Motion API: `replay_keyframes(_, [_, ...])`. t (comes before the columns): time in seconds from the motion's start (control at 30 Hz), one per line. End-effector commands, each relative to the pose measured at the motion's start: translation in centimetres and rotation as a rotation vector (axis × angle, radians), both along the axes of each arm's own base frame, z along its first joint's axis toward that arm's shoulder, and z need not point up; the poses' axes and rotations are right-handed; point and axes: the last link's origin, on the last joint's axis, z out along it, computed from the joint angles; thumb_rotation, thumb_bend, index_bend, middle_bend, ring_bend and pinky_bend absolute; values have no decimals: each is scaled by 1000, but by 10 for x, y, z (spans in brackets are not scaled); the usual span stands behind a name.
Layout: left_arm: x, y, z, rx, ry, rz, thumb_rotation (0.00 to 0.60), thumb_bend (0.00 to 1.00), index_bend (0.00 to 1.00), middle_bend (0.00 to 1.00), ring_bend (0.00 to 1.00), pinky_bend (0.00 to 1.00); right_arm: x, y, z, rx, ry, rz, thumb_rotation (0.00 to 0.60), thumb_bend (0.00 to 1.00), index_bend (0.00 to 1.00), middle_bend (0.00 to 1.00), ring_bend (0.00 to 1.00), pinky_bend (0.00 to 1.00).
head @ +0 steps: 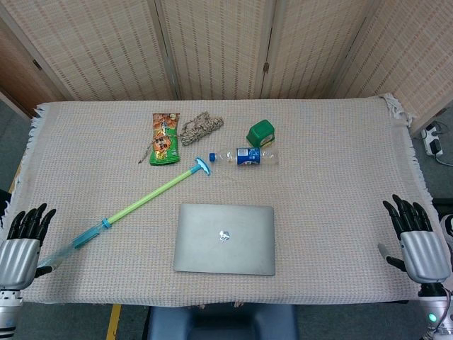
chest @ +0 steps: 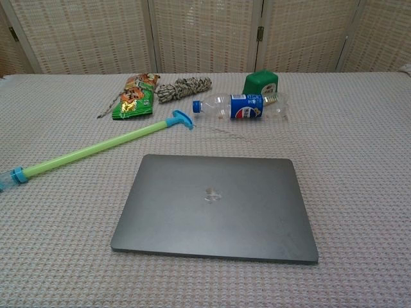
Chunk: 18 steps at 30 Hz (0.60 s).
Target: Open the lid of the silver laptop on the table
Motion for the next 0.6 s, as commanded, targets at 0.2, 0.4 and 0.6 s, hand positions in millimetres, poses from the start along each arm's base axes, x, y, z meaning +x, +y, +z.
replay_keyframes(0.2, [-2, -1, -2, -11, 0, 1, 600, 146, 10, 0, 0, 0, 0, 0, -2, 20, -13, 5, 600, 317, 0, 0, 24, 0])
replay_keyframes(0.4, [-1, -2, 0, 3, -8, -5, 600, 147, 15, 0, 0, 0, 4, 2, -4, 44, -16, 33, 600, 317, 0, 0, 26, 0])
replay_keyframes(0.6, [0, -5, 0, 8, -18, -20, 600, 147, 33, 15, 0, 0, 14, 1, -13, 110, -35, 98, 600, 318, 0, 0, 36, 0])
